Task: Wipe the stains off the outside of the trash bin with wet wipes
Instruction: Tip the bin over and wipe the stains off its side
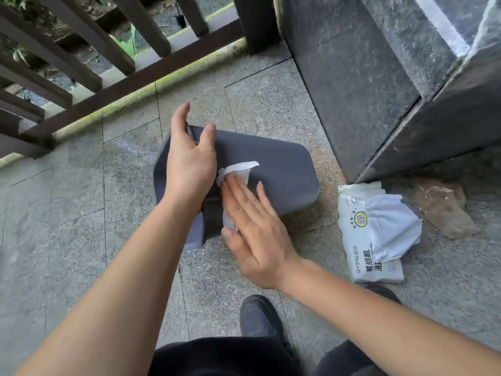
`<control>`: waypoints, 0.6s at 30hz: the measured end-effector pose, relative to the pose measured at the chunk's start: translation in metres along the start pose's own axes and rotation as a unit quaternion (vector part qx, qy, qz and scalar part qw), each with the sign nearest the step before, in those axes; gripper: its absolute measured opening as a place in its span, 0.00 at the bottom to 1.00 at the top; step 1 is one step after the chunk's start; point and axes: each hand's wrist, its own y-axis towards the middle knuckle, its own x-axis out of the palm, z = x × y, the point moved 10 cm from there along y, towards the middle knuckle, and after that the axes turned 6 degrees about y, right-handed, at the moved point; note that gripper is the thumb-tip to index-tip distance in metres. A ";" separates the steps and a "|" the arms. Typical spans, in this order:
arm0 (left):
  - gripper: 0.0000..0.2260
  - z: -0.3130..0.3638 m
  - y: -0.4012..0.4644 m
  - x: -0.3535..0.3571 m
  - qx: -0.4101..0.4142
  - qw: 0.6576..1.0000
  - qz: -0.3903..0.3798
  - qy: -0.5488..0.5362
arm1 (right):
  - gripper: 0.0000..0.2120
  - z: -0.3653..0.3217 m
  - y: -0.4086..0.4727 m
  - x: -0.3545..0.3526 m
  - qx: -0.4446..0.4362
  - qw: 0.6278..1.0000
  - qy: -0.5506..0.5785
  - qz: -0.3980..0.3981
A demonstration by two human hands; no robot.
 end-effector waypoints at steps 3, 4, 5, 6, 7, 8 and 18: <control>0.23 -0.003 0.003 -0.003 -0.004 1.000 0.000 -0.003 | 0.28 0.027 0.001 -0.009 -0.016 0.998 -0.058 -0.001; 0.23 -0.006 0.004 -0.005 -0.012 1.000 0.003 0.000 | 0.28 0.042 0.000 -0.013 0.005 0.998 -0.065 0.006; 0.23 -0.009 0.004 -0.008 -0.020 1.000 0.009 0.001 | 0.28 0.059 -0.002 -0.017 0.036 0.997 -0.072 0.013; 0.23 -0.013 0.004 -0.012 -0.028 0.999 0.018 -0.001 | 0.28 0.077 -0.005 -0.021 0.074 0.994 -0.077 0.021; 0.23 -0.017 0.003 -0.017 -0.035 0.999 0.028 -0.011 | 0.27 0.096 -0.011 -0.026 0.117 0.990 -0.078 0.031; 0.23 -0.023 0.001 -0.022 -0.046 0.998 0.038 -0.026 | 0.27 0.114 -0.017 -0.032 0.159 0.984 -0.074 0.042; 0.26 -0.074 0.000 -0.038 -0.179 0.964 -0.079 -0.179 | 0.24 0.168 -0.033 -0.054 0.304 0.939 0.051 0.149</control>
